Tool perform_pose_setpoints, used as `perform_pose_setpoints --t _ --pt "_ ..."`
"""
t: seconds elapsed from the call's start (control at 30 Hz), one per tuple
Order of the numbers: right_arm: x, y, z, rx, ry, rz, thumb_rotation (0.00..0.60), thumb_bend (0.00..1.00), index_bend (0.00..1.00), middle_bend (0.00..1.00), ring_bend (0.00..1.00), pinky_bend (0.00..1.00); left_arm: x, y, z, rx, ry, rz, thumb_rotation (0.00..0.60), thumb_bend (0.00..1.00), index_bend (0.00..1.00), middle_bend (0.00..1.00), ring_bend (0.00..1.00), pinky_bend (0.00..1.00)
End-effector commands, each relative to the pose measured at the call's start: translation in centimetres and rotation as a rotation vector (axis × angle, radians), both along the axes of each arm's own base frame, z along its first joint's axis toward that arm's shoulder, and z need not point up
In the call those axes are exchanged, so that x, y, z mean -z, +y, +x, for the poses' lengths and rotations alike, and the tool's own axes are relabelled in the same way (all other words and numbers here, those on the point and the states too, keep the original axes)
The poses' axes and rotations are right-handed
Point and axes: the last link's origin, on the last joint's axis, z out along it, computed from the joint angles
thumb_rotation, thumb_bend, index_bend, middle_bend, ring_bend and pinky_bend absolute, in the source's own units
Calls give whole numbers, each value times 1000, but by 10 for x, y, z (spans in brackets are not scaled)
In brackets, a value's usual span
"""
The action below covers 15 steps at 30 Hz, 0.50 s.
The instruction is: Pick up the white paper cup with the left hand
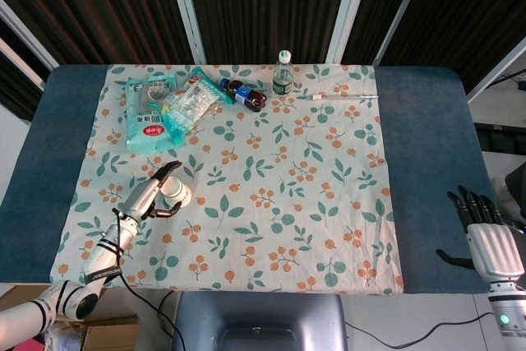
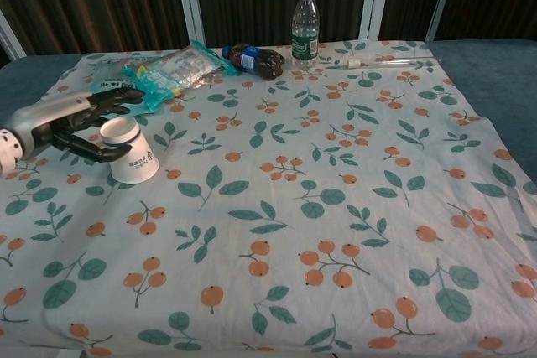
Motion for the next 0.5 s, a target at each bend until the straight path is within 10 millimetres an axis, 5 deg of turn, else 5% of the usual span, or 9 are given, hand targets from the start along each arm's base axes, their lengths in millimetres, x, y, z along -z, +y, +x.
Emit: perform_pose_setpoints --t 0.03,0.1,0.13,0.2,0.3,0.5 --pt "-3 -1 0 -3 0 -12 592 12 0 0 0 0 -18 1 7 65 17 64 600 374 0 0 0 113" --pt "-6 -1 -1 -6 3 -28 593 12 0 0 0 0 -42 -3 13 140 81 148 600 371 0 0 0 85" --pt "-10 0 -2 -10 14 -46 592 12 0 0 0 0 -71 -5 10 236 245 245 600 368 0 0 0 64" --pt "-14 1 -3 -10 31 -71 592 12 0 0 0 0 -119 -33 5 307 555 342 600 347 0 0 0 19" --pt "-14 3 -6 -5 45 -83 593 11 0 0 0 0 -154 -72 7 259 706 440 600 325 0 0 0 0" --pt "-11 11 -8 -8 61 -64 592 12 0 0 0 0 -171 -141 -33 127 780 503 600 326 0 0 0 0"
